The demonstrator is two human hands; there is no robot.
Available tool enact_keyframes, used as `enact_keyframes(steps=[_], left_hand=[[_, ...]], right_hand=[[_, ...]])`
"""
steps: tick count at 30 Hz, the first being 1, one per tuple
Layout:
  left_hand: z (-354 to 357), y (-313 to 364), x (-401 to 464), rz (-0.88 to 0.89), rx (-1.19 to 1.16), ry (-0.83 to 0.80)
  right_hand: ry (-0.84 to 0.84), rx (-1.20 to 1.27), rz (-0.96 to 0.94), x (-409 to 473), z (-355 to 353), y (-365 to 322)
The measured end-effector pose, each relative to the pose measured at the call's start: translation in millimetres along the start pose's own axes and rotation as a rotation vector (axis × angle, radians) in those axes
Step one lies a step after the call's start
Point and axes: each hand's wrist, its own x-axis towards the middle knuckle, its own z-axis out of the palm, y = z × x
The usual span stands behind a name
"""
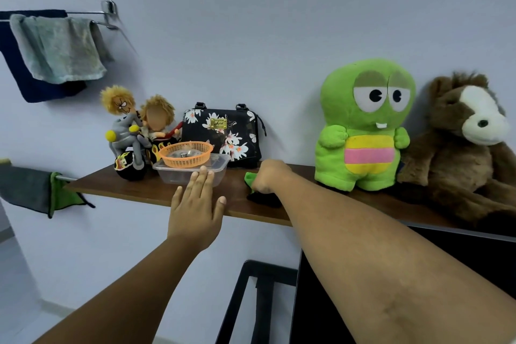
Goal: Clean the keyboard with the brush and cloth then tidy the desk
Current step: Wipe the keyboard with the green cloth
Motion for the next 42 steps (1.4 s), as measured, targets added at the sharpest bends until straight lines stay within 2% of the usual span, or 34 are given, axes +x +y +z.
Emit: enact_keyframes(steps=[4, 12, 19, 24, 30, 34, 42], left_hand=[[-12, 6, 5, 0.025, 0.01, 0.016], [-40, 56, 11, 0.119, -0.042, 0.106], [-42, 129, -27, 0.203, -0.174, 0.129], [-33, 176, -77, 0.258, -0.229, 0.122], [-11, 206, -153, 0.248, -0.297, 0.089], [9, 208, -202, 0.195, -0.329, 0.036], [66, 185, -289, 0.082, -0.275, -0.298]], right_hand=[[0.093, 0.082, -0.021, -8, -10, 7], [0.455, 0.559, -0.05, -60, -43, 46], [0.814, 0.725, -0.156, -147, -46, 116], [0.97, 0.803, -0.198, -213, -19, 166], [0.89, 0.821, -0.197, -282, 46, 213], [0.739, 0.798, -0.158, -314, 102, 237], [0.357, 0.694, 0.031, -350, 209, 271]])
